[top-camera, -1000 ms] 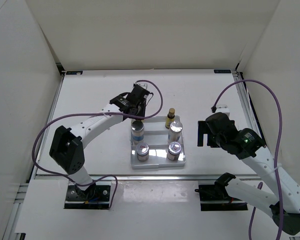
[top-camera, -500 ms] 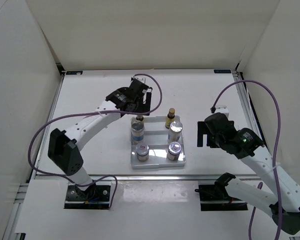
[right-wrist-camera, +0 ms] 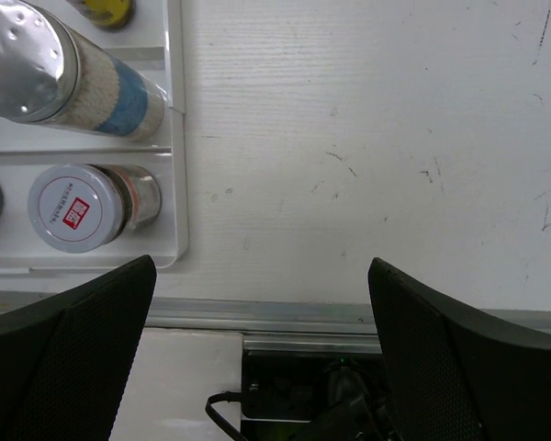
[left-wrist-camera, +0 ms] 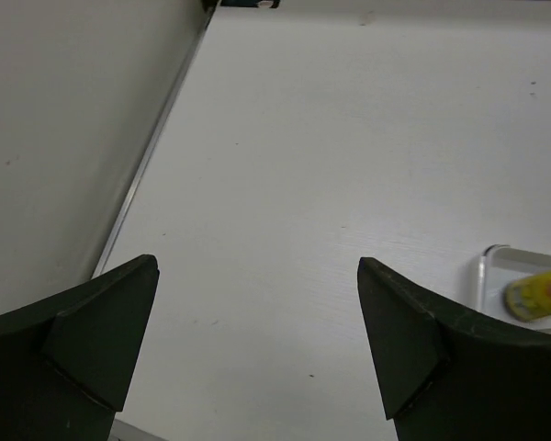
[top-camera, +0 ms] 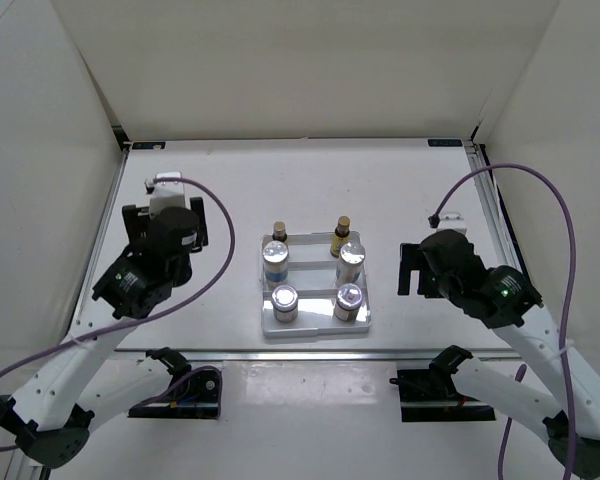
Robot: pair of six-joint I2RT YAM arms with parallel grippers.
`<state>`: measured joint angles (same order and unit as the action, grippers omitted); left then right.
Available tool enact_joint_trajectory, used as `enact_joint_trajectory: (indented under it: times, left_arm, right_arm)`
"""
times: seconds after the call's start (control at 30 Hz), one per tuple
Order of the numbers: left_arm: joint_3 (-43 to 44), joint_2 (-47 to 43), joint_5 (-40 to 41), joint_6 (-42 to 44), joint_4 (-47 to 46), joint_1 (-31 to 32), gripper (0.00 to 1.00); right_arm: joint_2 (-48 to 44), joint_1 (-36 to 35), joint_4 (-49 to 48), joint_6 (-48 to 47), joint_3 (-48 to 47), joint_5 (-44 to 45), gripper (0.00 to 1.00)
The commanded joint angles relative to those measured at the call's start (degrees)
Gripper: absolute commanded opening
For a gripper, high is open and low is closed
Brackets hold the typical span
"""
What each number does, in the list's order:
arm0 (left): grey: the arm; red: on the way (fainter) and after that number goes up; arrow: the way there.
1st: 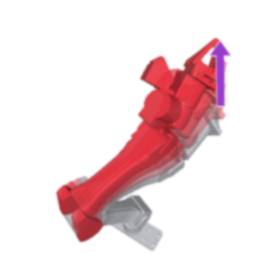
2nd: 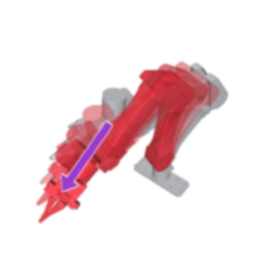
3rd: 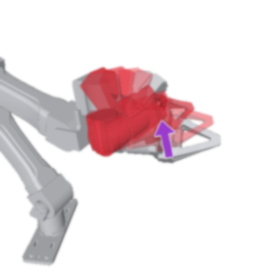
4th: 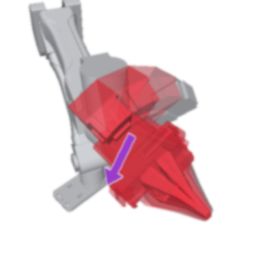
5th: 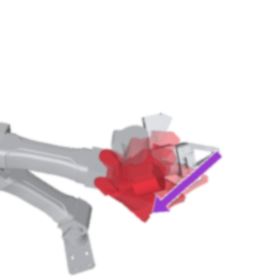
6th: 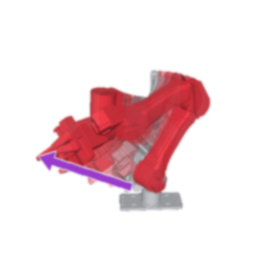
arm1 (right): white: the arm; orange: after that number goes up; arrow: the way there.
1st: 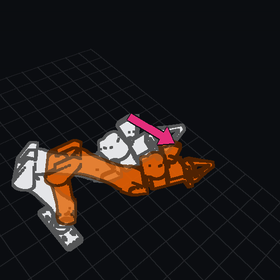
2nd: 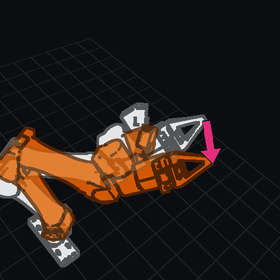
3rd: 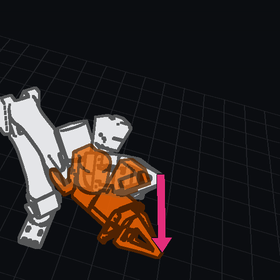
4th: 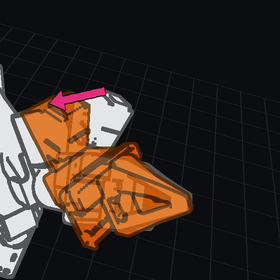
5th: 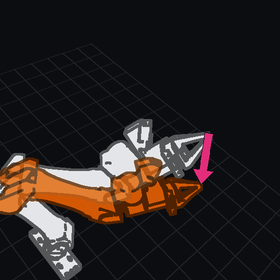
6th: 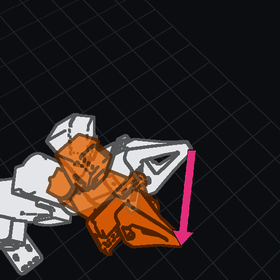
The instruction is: Organize the condiment bottles
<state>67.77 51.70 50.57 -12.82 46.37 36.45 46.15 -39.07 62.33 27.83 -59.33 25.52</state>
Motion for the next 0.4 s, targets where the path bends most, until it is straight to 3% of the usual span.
enact_joint_trajectory:
  times: [0.0, 0.13, 0.37]
  left_arm:
    - [-8.06, -4.84, 7.18, -0.54, -2.50, -0.06, 1.00]
    - [-13.09, -8.72, 7.18, -1.07, -6.82, -1.20, 1.00]
    - [-13.10, -6.88, 10.15, -5.89, -6.82, -1.90, 1.00]
  right_arm:
    - [-2.21, -0.04, -2.56, -0.94, 0.00, -0.21, 1.00]
    - [-2.21, -0.04, -2.56, -0.94, 0.00, -0.90, 1.00]
    - [-1.59, -0.04, -3.17, -1.64, 0.53, -1.44, 1.00]
